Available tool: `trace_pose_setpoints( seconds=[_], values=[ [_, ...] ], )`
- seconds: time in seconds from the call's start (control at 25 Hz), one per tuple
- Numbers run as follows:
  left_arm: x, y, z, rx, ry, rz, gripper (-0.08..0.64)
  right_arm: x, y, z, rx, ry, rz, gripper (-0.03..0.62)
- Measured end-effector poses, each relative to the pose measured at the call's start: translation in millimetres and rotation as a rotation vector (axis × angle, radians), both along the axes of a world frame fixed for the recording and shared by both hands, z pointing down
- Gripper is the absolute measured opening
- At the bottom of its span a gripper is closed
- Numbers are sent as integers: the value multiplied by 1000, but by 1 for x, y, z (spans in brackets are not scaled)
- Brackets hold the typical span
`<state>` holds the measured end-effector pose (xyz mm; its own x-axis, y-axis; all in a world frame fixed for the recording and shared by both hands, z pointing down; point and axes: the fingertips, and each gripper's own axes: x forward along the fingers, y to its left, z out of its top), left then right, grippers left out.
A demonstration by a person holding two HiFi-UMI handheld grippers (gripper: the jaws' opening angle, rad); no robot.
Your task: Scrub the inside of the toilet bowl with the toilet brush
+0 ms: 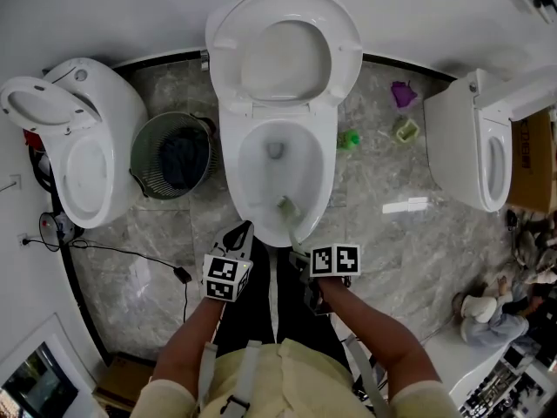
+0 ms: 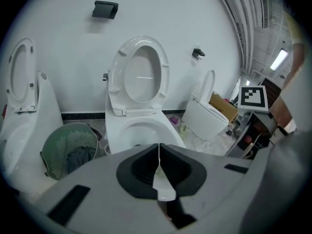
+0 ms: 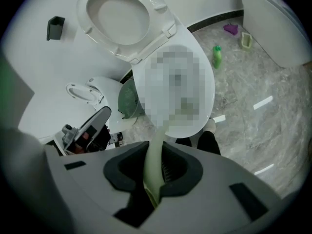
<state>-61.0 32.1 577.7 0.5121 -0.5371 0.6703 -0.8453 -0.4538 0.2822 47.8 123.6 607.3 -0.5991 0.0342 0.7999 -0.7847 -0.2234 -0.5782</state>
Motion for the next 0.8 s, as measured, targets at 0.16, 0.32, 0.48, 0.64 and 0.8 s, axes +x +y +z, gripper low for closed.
trace_pose_setpoints(
  seconds=[0.16, 0.32, 0.48, 0.64, 0.8],
  values=[
    [-4, 2, 2, 1, -2, -14, 14, -14, 2, -4, -30, -54, 53, 81],
    [-8, 3, 2, -1, -4, -26, 14, -31, 2, -10, -84, -127, 141, 78],
    [-11, 2, 1, 2, -2, -41, 14, -47, -3, -14, -83, -187, 152, 77],
    [-15, 4, 3, 0, -6, -52, 14, -59, -11, -11, -65, -206, 124, 77],
    [-18, 4, 6, -4, -10, -57, 14, -66, -28, -5, -37, -215, 121, 77]
  ],
)
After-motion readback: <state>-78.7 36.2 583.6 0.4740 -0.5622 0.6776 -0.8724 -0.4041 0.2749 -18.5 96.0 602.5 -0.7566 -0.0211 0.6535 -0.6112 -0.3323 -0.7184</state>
